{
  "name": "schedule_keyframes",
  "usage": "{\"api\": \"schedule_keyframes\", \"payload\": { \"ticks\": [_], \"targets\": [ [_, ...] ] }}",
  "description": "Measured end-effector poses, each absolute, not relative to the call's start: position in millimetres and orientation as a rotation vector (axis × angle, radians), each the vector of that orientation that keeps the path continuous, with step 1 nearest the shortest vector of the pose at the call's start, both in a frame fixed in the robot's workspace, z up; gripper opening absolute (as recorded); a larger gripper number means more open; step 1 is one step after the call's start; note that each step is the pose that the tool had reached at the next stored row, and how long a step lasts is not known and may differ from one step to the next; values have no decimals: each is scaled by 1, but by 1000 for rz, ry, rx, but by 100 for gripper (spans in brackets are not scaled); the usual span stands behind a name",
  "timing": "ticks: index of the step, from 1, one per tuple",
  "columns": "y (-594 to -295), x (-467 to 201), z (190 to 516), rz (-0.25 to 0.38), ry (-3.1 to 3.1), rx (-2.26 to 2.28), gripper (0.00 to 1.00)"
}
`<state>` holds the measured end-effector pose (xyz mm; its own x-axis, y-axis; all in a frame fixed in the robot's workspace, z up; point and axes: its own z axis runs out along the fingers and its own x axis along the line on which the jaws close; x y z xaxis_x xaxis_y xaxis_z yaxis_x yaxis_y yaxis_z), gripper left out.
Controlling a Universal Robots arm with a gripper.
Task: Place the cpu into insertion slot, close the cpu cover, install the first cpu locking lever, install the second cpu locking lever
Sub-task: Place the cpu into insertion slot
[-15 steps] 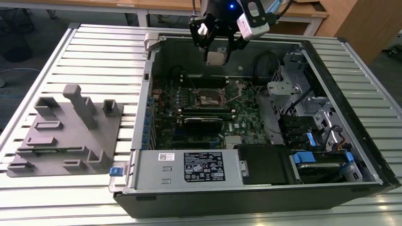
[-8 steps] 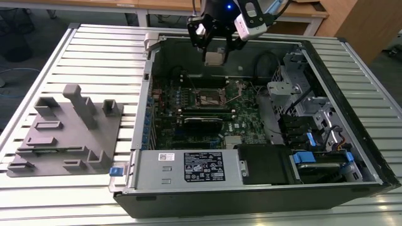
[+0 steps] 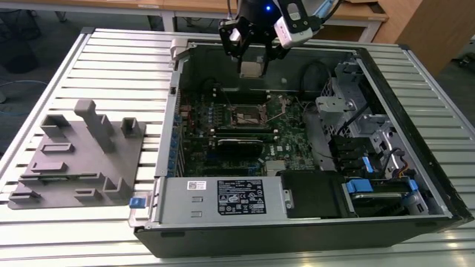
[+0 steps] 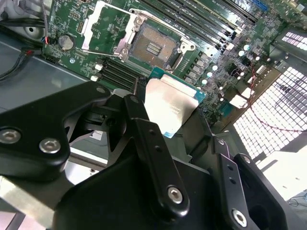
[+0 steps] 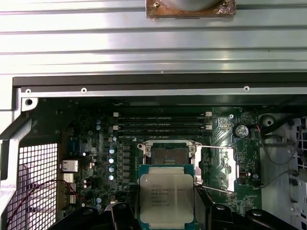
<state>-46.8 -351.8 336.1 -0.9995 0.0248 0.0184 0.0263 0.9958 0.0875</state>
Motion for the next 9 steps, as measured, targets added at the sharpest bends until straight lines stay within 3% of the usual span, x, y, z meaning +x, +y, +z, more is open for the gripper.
{"api": "schedule_keyframes", "payload": {
  "ticks": [9],
  "targets": [
    [-352,-50,335,-137,-3121,-40,54]
  ]
}}
